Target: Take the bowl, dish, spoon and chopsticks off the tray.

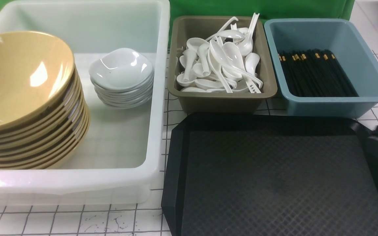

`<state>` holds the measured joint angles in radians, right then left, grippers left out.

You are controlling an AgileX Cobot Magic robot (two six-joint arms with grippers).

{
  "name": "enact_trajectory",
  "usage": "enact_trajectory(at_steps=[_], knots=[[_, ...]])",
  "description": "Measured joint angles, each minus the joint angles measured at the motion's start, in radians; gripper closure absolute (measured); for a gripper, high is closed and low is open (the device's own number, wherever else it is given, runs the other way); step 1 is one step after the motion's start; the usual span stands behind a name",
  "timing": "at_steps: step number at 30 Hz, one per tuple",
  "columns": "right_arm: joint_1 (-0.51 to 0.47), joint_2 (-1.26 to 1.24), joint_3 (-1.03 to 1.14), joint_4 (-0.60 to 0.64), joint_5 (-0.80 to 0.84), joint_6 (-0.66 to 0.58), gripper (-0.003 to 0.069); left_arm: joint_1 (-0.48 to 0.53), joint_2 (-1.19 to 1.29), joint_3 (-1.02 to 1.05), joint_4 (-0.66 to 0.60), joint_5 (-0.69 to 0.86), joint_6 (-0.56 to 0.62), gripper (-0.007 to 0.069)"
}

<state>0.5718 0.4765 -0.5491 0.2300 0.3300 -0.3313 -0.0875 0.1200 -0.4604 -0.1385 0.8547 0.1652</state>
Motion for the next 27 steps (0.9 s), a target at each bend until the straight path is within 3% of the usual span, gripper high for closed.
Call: enact_trajectory(at_steps=[8, 18, 22, 27], knots=[[-0.29, -0.228, 0.281, 0.0, -0.235, 0.045, 0.0624, 0.0, 0.0, 0.0, 0.0, 0.001, 0.0, 0.0638], [-0.52, -0.423, 0.542, -0.045, -0.28, 0.07, 0.0624, 0.0, 0.0, 0.0, 0.0, 0.0, 0.0, 0.0638], [-0.58, -0.437, 0.576, -0.277, -0.225, 0.348, 0.0624, 0.0, 0.0, 0.0, -0.003, 0.0, 0.0, 0.0638], [-0.615, -0.48, 0.576, -0.339, -0.075, 0.399, 0.0624, 0.0, 0.0, 0.0, -0.003, 0.0, 0.0, 0.0638]])
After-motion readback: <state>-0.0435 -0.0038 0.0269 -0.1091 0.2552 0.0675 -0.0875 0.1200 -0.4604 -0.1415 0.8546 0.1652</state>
